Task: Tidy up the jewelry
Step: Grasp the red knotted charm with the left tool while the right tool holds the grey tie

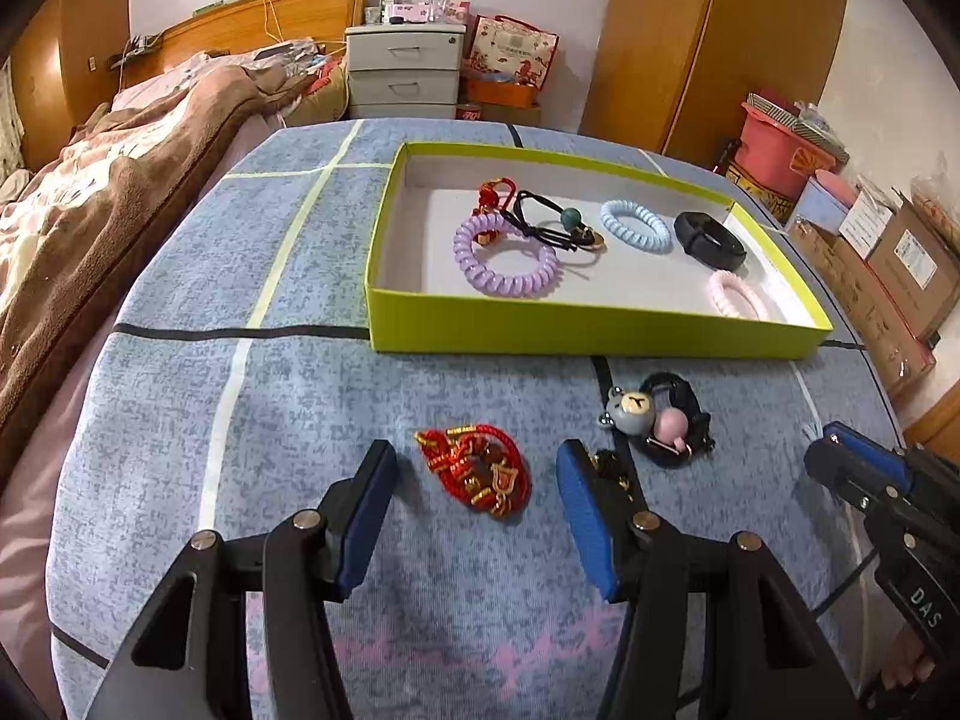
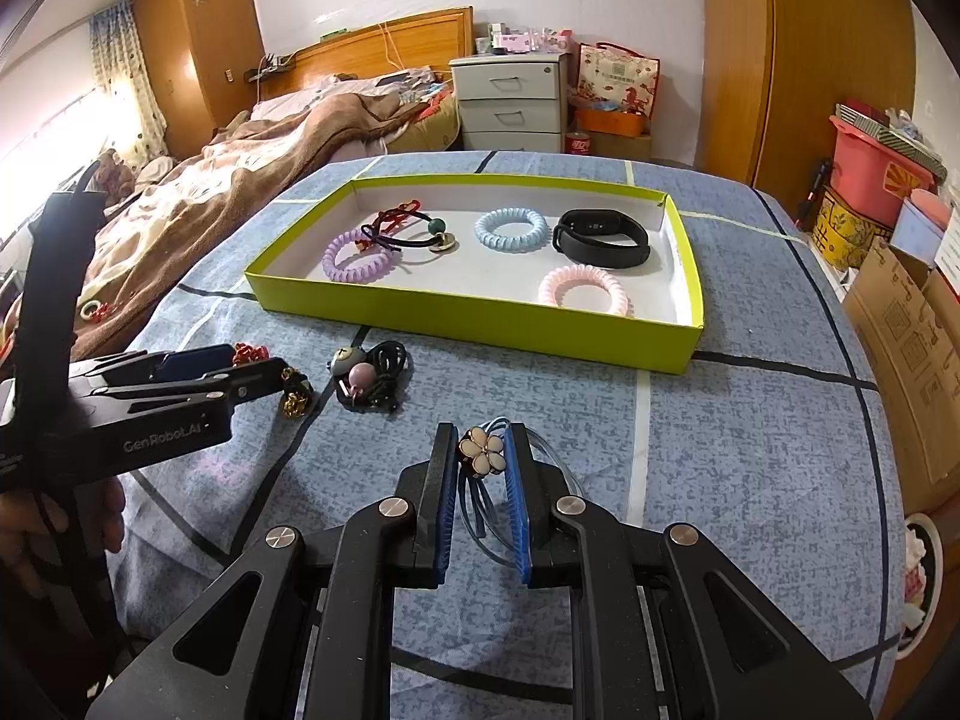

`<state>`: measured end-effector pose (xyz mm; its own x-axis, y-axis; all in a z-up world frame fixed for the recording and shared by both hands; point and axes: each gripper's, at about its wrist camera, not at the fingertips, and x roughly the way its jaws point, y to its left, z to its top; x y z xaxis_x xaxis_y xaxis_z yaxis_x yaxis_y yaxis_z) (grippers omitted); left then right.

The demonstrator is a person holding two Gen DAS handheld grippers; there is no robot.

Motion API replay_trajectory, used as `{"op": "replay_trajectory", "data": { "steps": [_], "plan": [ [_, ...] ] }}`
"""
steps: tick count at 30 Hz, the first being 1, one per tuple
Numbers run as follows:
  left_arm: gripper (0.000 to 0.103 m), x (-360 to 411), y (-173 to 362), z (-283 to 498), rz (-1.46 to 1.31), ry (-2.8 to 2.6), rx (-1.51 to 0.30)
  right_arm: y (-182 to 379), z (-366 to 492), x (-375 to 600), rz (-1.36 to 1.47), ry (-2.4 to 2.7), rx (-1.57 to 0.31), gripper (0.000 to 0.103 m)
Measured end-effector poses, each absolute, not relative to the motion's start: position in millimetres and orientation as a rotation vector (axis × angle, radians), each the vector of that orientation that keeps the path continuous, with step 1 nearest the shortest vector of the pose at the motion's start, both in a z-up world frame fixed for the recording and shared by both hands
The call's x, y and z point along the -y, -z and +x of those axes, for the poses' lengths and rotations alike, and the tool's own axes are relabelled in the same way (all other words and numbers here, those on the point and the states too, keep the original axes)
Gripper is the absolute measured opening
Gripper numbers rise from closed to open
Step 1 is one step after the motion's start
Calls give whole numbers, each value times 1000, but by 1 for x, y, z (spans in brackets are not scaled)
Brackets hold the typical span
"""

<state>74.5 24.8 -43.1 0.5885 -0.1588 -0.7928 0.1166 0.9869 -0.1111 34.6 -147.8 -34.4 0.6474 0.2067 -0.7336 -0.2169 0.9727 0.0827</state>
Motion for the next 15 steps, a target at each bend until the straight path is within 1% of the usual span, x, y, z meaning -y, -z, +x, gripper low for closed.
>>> {"op": "replay_trajectory", "data": {
  "steps": [3, 5, 7, 9, 14, 15],
  "plan": [
    [55, -20, 43, 73, -7, 145, -922, 35, 35, 147, -14, -240, -831, 16],
    [49, -20, 43, 73, 4, 139, -918, 34, 35, 147, -13, -239, -830, 16],
    [36, -21, 42, 74, -5, 143, -917, 35, 35, 148, -12, -238, -830, 16],
    [34, -23, 42, 74, -10, 141, -917, 35, 36, 147, -12, -236, -829, 16],
    [21, -24, 41, 72, -15, 155, -916, 35, 36, 148, -13, -233, -828, 16],
    [21, -25, 40, 71, -16, 162, -916, 34, 36, 148, -14, -233, -826, 16]
  ]
}}
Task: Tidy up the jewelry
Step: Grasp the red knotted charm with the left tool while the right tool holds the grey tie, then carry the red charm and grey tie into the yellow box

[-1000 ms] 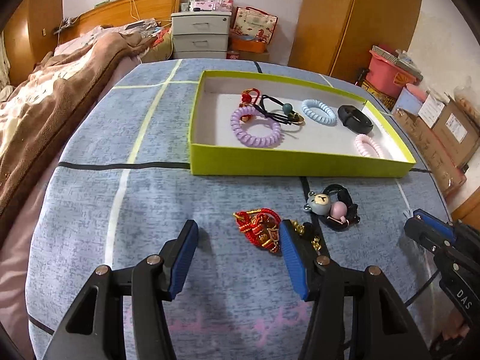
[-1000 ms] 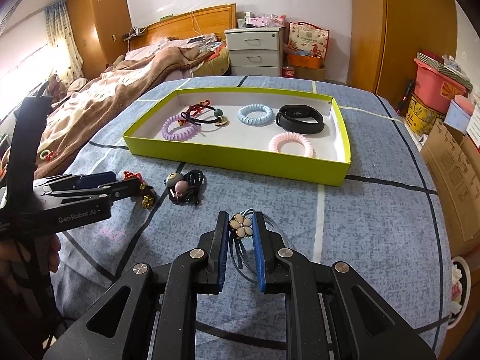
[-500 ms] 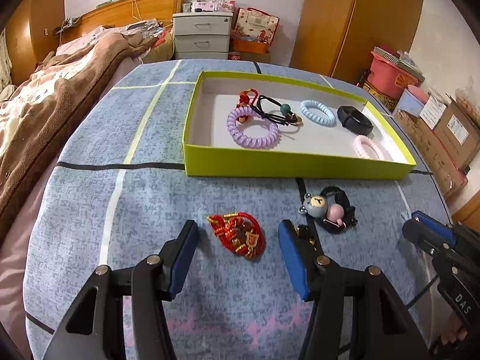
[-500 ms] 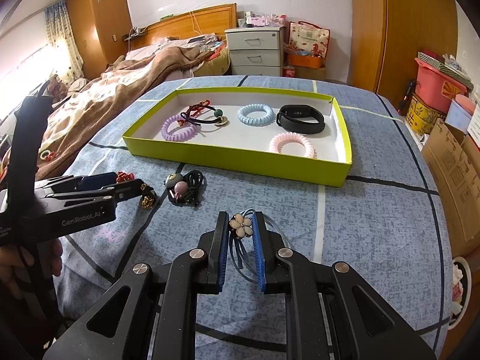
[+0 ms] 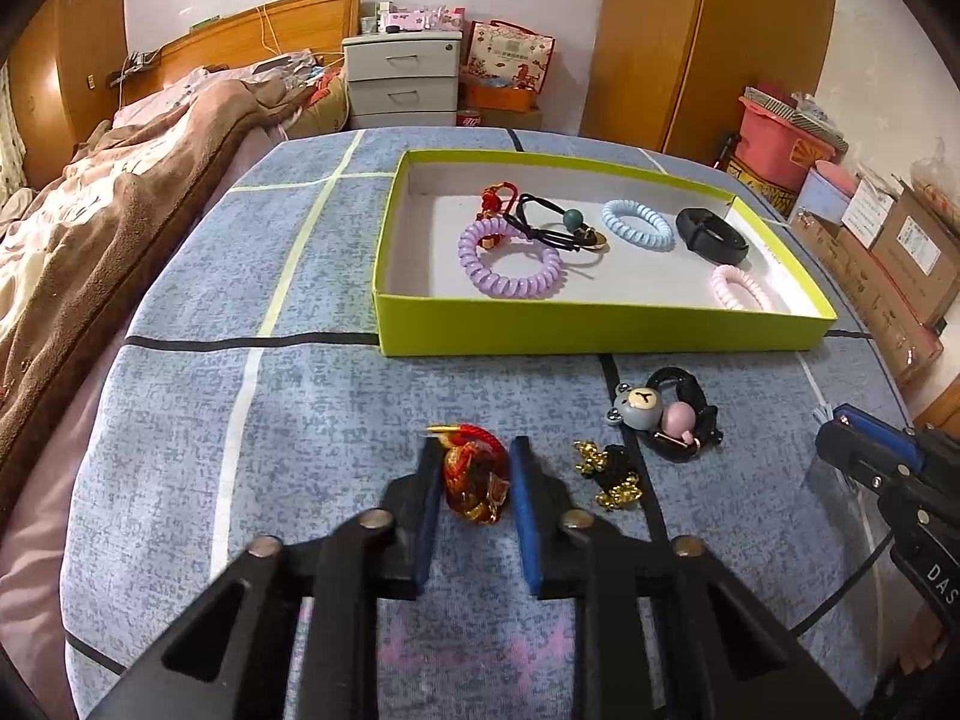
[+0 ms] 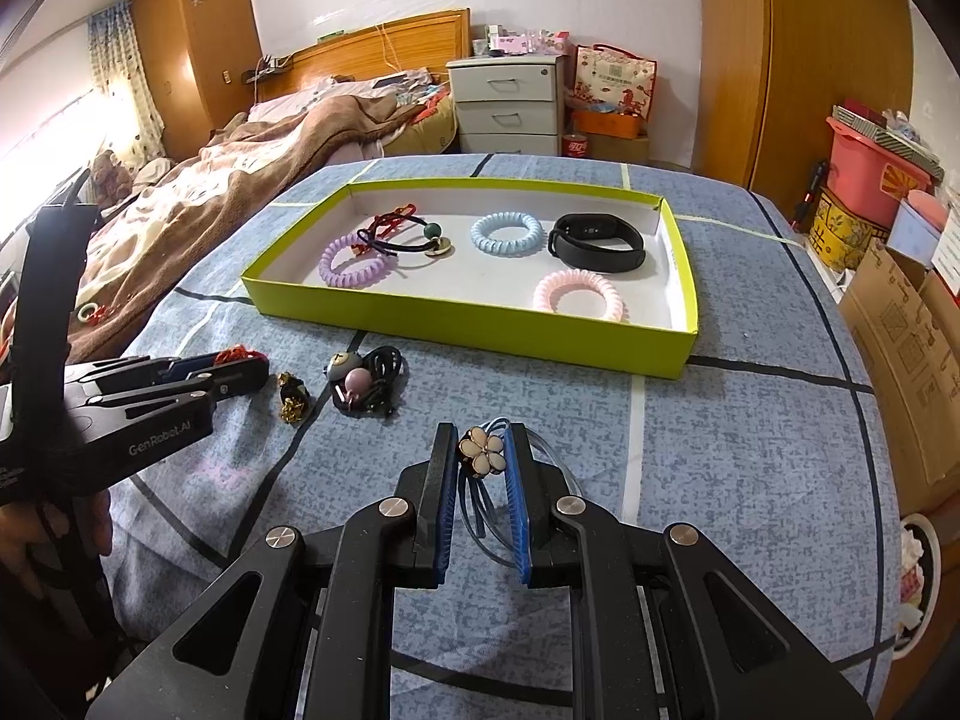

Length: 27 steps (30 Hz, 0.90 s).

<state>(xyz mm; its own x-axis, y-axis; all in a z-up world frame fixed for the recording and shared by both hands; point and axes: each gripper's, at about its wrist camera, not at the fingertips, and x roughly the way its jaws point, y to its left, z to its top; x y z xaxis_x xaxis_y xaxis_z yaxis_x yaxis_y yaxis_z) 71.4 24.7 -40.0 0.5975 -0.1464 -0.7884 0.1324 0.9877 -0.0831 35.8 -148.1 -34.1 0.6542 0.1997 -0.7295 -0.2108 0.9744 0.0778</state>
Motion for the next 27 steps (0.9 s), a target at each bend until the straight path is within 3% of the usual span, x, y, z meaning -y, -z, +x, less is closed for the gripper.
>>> {"op": "replay_trajectory", "data": {
  "steps": [27],
  "plan": [
    [20, -29, -18, 81, -52, 253, -782, -9, 59, 162, 5, -221, -724, 16]
  ]
}}
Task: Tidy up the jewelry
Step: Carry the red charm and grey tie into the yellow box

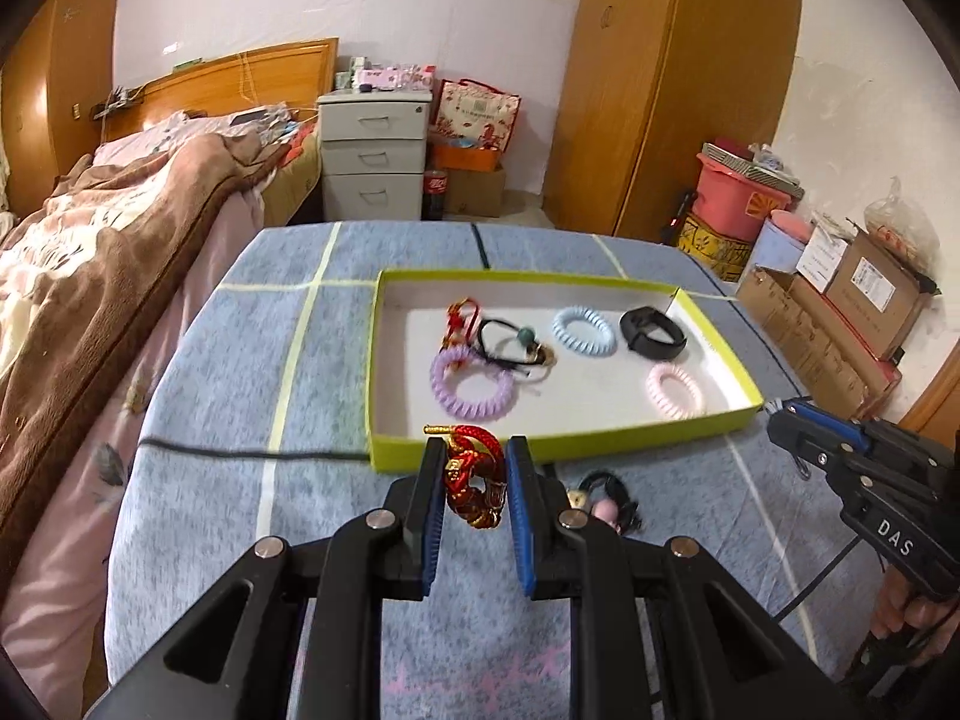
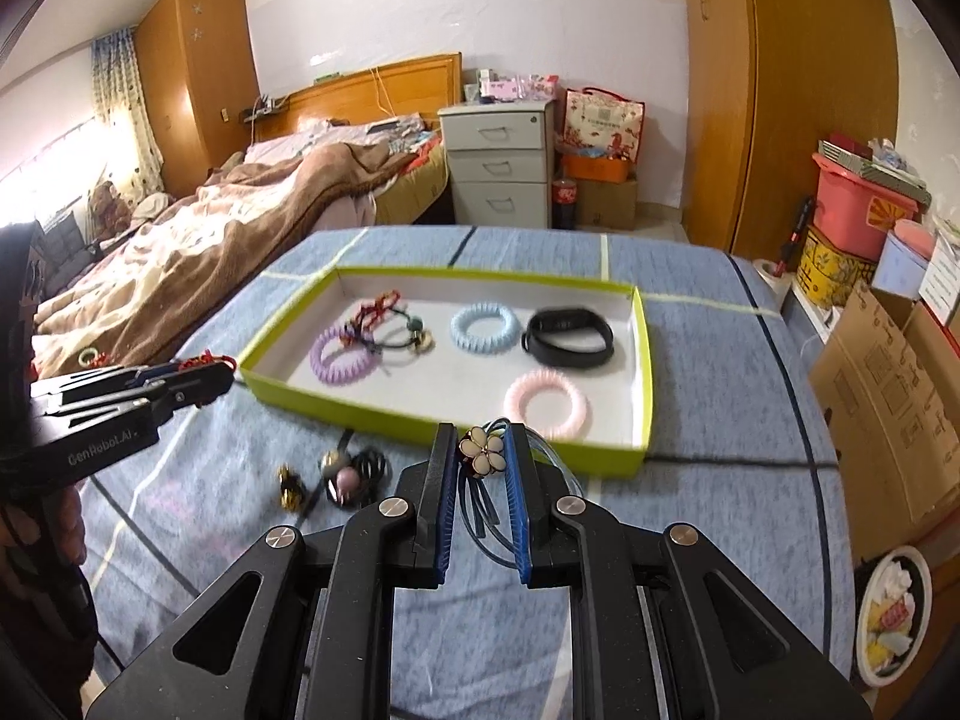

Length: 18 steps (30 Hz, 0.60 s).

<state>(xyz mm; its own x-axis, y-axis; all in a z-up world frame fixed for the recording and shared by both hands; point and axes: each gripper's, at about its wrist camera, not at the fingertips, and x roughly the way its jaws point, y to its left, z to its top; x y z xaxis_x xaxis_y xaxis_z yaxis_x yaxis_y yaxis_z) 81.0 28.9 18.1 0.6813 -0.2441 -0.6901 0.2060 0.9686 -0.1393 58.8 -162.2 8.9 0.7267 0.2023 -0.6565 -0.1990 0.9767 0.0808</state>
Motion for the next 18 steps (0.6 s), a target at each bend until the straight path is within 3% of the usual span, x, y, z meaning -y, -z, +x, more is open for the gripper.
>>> {"op": "replay_trajectory", "data": {
  "steps": [18],
  "plan": [
    [20, -13, -9, 137, -56, 278, -822, 0, 135, 147, -45, -249, -729, 16]
  ]
}}
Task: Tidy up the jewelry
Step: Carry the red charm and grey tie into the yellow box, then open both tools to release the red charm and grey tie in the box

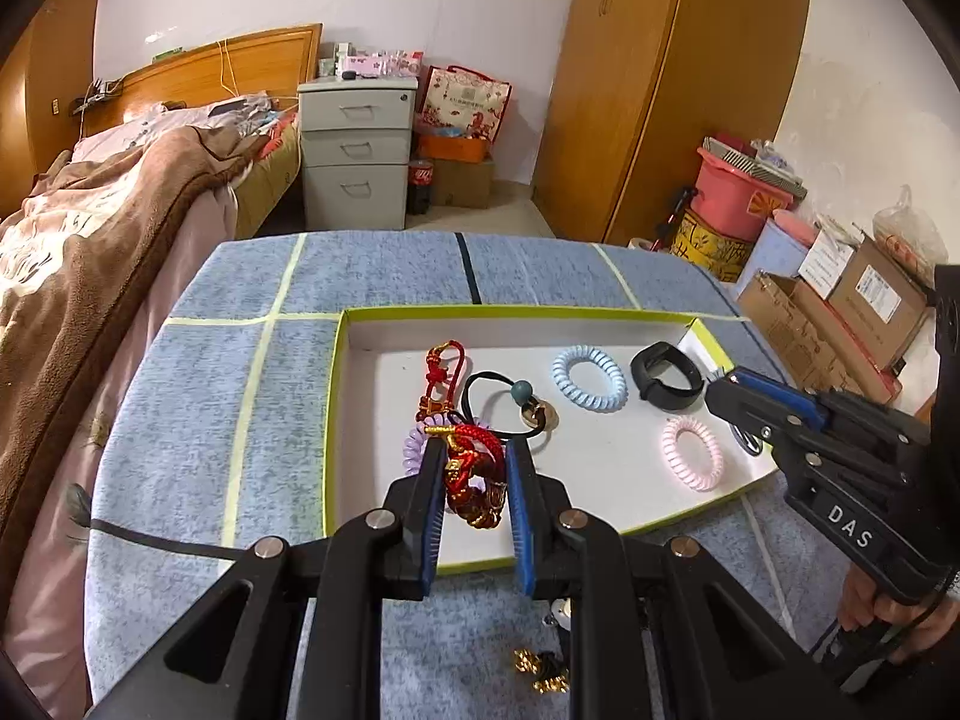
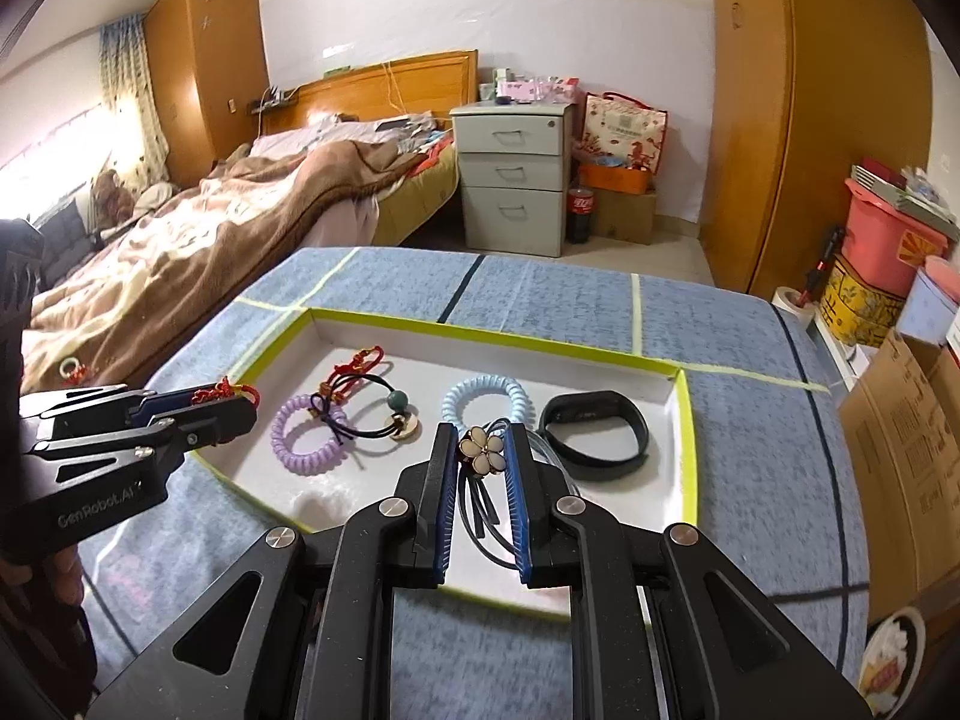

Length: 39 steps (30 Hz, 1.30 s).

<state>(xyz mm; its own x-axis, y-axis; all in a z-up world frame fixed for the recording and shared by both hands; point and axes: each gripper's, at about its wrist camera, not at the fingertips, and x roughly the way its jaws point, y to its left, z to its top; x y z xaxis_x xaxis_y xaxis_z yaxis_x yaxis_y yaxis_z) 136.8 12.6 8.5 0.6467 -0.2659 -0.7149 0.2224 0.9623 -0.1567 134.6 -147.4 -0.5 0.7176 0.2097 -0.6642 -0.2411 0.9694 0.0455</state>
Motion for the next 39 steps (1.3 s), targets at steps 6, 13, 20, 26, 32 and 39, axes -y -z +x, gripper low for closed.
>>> {"op": "replay_trajectory", "data": {
  "steps": [6, 13, 20, 26, 32, 39],
  "plan": [
    [21, -8, 8, 147, -26, 266, -864, 20, 150, 145, -70, -264, -788, 16],
    [21, -10, 22, 154, -32, 261, -911, 34, 157, 141, -96, -284, -834, 16],
    [21, -12, 24, 153, -42, 263, -918, 40, 157, 139, -100, -297, -853, 16],
    [22, -10, 24, 154, -44, 262, -920, 44, 158, 138, -108, -305, -874, 16],
    [30, -11, 25, 154, -45, 248, -926, 45, 157, 137, -108, -310, -883, 16],
    [37, -10, 24, 152, -46, 253, -922, 45, 156, 137, -105, -295, -884, 19]
  ]
}}
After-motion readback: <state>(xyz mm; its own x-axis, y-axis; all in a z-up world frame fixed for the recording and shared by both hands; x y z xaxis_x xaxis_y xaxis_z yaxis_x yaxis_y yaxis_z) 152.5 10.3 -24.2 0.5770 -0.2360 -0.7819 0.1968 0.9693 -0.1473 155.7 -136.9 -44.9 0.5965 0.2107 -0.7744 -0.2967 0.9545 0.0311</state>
